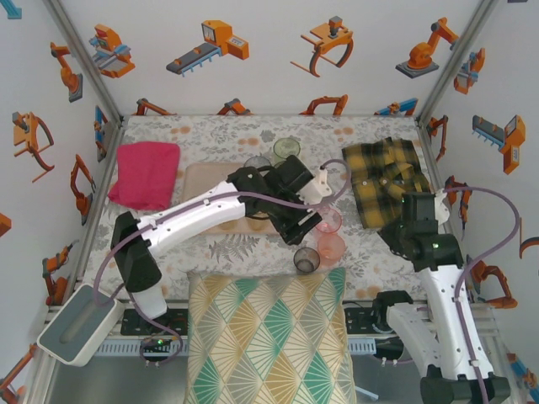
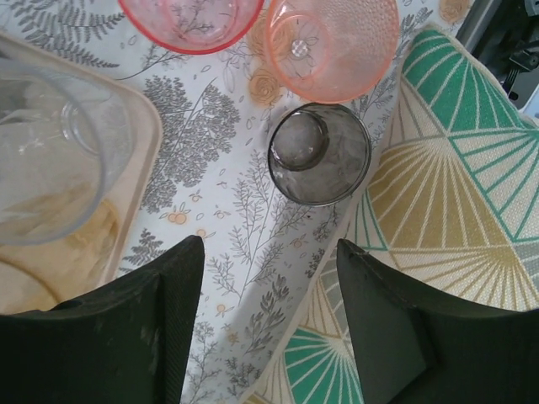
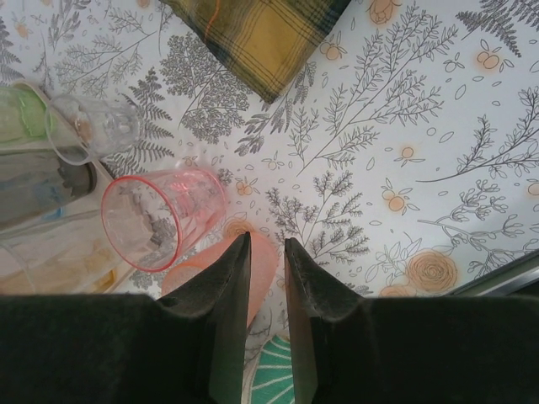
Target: Place the glasses into the tray
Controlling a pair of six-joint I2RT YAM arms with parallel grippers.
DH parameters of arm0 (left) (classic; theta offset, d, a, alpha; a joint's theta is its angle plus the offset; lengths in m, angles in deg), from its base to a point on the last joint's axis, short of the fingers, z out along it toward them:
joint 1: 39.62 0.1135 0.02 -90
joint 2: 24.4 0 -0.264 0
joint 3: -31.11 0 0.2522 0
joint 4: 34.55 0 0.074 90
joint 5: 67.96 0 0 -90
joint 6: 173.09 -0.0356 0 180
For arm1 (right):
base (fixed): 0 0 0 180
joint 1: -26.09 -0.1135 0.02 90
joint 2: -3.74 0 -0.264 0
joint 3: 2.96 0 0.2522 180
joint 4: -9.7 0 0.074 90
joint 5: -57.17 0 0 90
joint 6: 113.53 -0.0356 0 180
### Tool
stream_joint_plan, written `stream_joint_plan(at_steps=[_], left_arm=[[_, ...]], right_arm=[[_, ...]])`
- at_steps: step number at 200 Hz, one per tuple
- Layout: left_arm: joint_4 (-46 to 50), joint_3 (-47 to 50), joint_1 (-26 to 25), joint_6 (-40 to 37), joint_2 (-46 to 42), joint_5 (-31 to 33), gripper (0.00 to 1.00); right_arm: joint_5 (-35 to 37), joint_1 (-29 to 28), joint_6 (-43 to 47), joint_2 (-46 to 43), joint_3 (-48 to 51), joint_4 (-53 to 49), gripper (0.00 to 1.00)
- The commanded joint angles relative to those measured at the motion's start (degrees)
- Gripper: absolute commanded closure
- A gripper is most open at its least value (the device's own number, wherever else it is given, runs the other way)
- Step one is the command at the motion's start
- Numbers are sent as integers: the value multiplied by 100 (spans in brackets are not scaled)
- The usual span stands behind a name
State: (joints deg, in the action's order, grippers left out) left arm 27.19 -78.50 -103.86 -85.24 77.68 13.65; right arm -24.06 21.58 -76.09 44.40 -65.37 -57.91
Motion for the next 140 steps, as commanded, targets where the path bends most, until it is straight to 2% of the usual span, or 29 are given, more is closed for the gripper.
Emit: stream_joint_plan(at_steps=[1, 58, 94, 140], left_arm=[[-247, 171, -108, -6, 164, -94, 40], [-498, 148, -198, 99, 621, 135, 44], [-601, 181, -200, 215, 842, 144, 51], [-688, 321, -220, 289, 1028, 211, 54]], right_arm=[[142, 54, 42, -32, -215, -172, 74], [105, 65, 163, -87, -233, -195, 74], [600, 80, 44, -538, -284, -440, 74], [643, 73, 123, -601, -373, -520, 73]])
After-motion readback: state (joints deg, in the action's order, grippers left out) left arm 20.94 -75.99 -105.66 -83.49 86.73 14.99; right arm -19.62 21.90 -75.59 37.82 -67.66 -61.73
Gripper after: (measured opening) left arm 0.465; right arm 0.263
